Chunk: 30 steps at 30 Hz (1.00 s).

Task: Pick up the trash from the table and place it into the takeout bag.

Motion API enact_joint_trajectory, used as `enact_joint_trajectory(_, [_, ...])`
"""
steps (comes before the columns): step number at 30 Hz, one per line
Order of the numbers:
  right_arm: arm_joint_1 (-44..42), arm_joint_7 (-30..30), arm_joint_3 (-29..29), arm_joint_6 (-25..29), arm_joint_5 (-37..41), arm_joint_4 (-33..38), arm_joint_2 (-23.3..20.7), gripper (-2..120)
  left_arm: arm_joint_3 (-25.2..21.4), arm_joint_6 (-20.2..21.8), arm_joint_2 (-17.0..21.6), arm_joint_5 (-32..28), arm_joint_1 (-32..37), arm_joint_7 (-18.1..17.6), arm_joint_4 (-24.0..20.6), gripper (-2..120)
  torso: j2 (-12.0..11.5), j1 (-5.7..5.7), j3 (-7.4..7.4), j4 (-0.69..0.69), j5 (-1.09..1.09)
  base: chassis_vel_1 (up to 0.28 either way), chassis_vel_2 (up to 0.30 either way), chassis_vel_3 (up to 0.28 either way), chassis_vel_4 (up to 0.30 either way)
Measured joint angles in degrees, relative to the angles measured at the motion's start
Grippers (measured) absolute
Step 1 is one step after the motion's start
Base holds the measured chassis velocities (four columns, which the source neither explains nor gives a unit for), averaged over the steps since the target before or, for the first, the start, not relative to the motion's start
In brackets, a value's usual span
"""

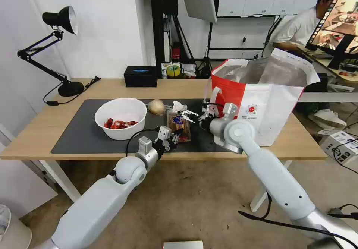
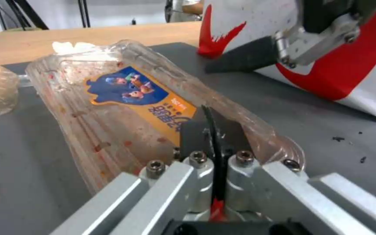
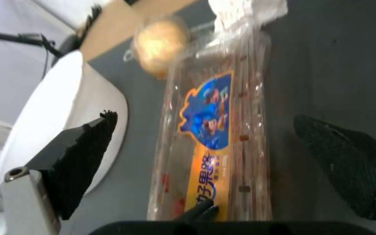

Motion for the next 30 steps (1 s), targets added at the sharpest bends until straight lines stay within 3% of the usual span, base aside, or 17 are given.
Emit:
enact_joint_trajectory(8, [1.43,0.26,-0.93,-4.33,1.11,-2.31,1.17,100,-0.03,-0.17,0.63,-0.52,-0.11,0.26,-0.10,0,0.00,0.00,0.00,0.00,0.00,0.000,0.000,0.000,0.000])
enact_joint_trajectory(30, [2.52,-2.58,-1.20,-6.24,-0.32,-7.41,3.41,100,0.54,-0.66,0.89,-0.79,-0.08,0.52,-0.24,0,0.00,0.00,0.00,-0.01,0.01,0.000,0.000,0.000,0.000])
